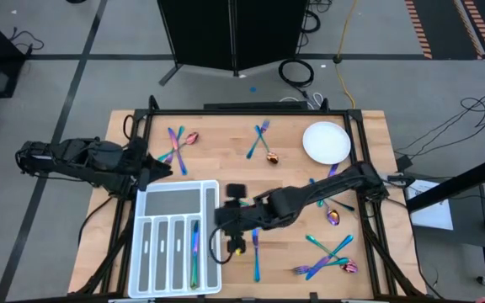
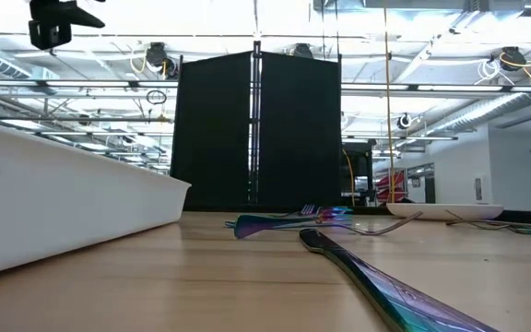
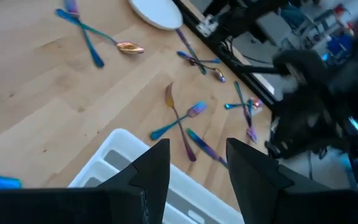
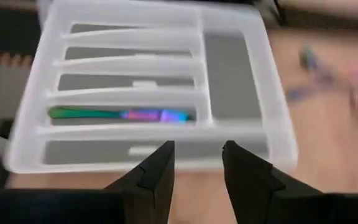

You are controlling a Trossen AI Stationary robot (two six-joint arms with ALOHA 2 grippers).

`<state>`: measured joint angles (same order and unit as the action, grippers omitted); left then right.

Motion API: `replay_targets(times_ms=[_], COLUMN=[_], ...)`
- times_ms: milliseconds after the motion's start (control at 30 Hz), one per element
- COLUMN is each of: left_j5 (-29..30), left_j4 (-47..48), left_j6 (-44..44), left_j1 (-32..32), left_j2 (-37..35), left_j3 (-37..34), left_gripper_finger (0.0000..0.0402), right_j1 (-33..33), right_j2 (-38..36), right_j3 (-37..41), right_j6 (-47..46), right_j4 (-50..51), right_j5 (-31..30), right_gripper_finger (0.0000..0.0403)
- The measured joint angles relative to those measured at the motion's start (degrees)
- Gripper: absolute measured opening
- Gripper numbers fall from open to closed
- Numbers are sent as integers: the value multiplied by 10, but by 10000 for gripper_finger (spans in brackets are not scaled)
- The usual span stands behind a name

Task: Sort silverware
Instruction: Put the top right iridescent knife into the cutlery tray

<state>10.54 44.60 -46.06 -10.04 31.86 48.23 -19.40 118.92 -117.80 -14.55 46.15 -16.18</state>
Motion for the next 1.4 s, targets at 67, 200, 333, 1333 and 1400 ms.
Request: replay_targets(times_ms=[67,200,333,1333,1400], left_j5=[-13,-28,-33,-7,24], left_j4=[-5,-7,-7,-246,-272], left_j6=[14,30,35,45,47], left_j1=[0,0,0,-119,-146], left_j2=[0,6,18,193,193], left_j3=[0,0,0,0,0], left_gripper_finger=[157,157,157,157,157], right_j1=[-2,-10,-40,-112,-101], right_j2=[-17,-36,-39,-378,-452], right_j3=[0,0,0,368,460], right_j6=[-119,-320,-456,-543,-562], right_j4=[53,152,221,337,270], right_j5=[3,87,173,32,41], right_gripper_finger=[121,121,121,88,78])
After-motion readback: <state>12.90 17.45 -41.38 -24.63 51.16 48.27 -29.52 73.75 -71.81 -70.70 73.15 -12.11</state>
